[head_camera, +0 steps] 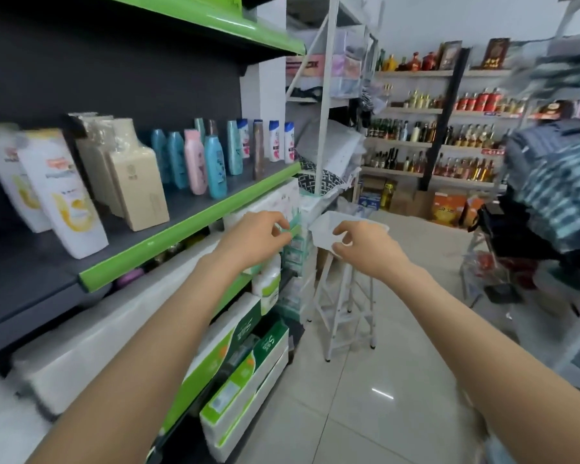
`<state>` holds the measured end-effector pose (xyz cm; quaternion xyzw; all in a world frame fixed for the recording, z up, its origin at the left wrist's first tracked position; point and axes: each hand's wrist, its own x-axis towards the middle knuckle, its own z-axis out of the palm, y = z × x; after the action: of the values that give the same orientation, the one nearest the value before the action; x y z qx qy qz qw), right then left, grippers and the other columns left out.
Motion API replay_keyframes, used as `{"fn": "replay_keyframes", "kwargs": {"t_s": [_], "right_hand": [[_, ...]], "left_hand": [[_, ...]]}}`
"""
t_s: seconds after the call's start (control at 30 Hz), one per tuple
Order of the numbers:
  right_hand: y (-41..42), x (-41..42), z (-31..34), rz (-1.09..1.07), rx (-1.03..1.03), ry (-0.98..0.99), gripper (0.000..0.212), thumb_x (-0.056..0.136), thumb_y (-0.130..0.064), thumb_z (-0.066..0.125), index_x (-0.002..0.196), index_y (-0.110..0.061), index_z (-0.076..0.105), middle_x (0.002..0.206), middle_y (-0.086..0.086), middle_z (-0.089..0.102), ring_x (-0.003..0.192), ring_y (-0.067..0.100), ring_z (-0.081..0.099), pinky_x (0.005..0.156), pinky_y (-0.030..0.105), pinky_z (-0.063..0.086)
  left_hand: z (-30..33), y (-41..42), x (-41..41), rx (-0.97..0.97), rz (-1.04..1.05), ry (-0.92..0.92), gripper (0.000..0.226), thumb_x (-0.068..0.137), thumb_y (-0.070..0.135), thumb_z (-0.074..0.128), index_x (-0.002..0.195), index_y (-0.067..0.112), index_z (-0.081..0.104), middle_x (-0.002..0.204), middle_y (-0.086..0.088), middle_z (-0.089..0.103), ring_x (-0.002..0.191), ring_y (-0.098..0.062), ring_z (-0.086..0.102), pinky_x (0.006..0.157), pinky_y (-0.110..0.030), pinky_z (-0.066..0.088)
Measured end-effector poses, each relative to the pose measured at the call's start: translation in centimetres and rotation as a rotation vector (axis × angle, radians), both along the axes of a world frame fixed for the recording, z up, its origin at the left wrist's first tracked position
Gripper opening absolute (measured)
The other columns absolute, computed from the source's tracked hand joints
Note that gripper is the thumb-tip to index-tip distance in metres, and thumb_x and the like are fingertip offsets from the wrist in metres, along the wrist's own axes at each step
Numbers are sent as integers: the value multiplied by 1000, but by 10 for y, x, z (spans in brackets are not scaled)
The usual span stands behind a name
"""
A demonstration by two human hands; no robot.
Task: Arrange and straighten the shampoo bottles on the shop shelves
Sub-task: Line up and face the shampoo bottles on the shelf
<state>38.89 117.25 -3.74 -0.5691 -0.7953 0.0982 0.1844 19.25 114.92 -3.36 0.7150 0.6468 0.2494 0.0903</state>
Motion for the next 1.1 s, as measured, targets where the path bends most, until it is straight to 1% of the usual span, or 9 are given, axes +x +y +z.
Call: {"fn": "replay_keyframes", "kwargs": {"t_s": [0.07,0.13,0.23,0.33,0.43,0.6,0.8,1.0,1.1], "right_hand": [[39,2,-4,13,-2,-2,36,94,-30,50,127,-18,53,117,7,62,95,23,60,83,39,52],[79,4,-6,23,-5,-7,35,94,-29,50,127,-16,55,116,8,63,96,24,61,81,36,51],[144,5,-8,27,-3,-11,36,95,-28,50,127,-14,55,121,9,61,103,25,59,79,31,44],[211,4,-6,13,11,11,36,95,-29,51,126,-14,56,122,8,61,104,25,58,81,33,47],[272,1,-6,10,15,29,34,94,-28,51,125,-14,57,121,6,61,104,24,59,84,38,51],[360,-3,-12,13,-6,73,32,93,-31,53,121,-16,59,113,7,64,97,23,60,83,39,52],[455,3,-21,31,3,83,30,90,-31,54,116,-17,61,110,4,66,96,21,60,84,42,53],[565,13,-14,120,7,70,32,91,-30,53,120,-19,59,113,2,65,94,19,61,82,40,54],[619,13,-7,226,6,36,33,92,-29,51,122,-17,58,116,4,64,92,17,58,81,35,52]], "left_hand": [[-2,40,3,-15,2,8,30,91,39,51,117,25,58,105,4,63,96,-17,59,78,-30,48],[-5,82,4,-26,2,23,30,91,39,52,116,25,59,106,3,63,96,-17,59,81,-32,48],[-9,148,1,-27,5,5,26,90,36,54,112,23,61,107,0,66,92,-17,59,83,-32,49],[-8,212,-6,-13,12,-22,26,91,33,54,112,21,62,108,-3,66,89,-18,59,79,-30,47],[-7,267,-12,-16,13,-1,29,92,34,53,116,20,60,108,-2,64,92,-18,59,74,-29,45],[-8,349,-12,-25,23,20,29,91,34,54,117,22,60,110,-1,65,90,-16,57,80,-29,46],[-4,432,0,18,58,37,35,91,33,52,125,25,54,113,1,65,102,-18,57,83,-34,47],[-3,527,22,-32,154,83,32,91,37,51,122,27,55,113,3,63,96,-17,61,84,-37,50],[-2,566,27,-47,232,47,33,90,35,53,122,27,56,113,2,63,99,-18,60,89,-39,50]]}}
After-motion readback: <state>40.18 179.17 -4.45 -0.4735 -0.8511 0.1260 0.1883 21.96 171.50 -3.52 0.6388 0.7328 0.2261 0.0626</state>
